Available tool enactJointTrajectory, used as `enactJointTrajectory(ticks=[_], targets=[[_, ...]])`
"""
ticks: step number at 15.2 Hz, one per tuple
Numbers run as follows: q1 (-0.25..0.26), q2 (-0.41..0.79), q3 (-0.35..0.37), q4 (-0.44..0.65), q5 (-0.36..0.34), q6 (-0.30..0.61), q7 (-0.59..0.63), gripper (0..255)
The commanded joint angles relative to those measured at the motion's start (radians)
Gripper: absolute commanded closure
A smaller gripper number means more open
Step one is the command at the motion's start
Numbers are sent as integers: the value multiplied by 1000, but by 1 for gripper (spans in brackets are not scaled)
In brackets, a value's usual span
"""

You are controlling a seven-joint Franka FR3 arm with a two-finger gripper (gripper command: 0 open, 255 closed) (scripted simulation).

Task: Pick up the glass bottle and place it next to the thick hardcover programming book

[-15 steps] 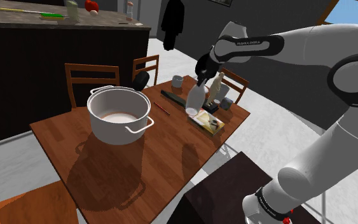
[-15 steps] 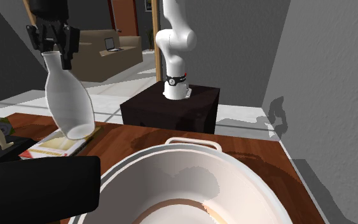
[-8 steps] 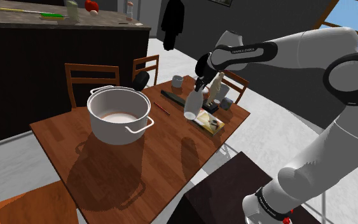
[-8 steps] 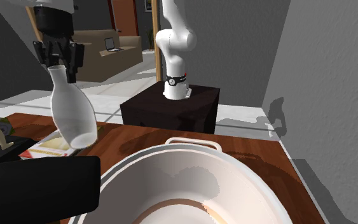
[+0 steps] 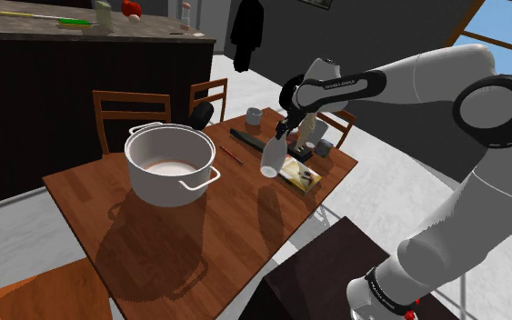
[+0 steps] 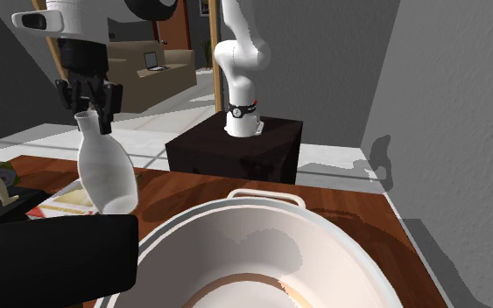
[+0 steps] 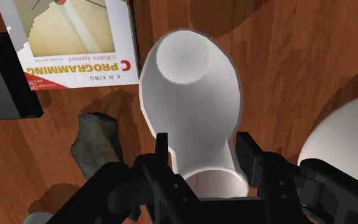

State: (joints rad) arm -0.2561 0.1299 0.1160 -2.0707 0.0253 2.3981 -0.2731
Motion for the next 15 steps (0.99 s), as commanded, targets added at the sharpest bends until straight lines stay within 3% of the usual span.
enactJointTrajectory(ticks=[1, 7, 15], targets=[[0, 15, -1, -7, -1, 24, -1, 255], [2, 64, -2, -39, -7, 104, 1, 255], [2, 64, -2, -39, -7, 104, 1, 255]])
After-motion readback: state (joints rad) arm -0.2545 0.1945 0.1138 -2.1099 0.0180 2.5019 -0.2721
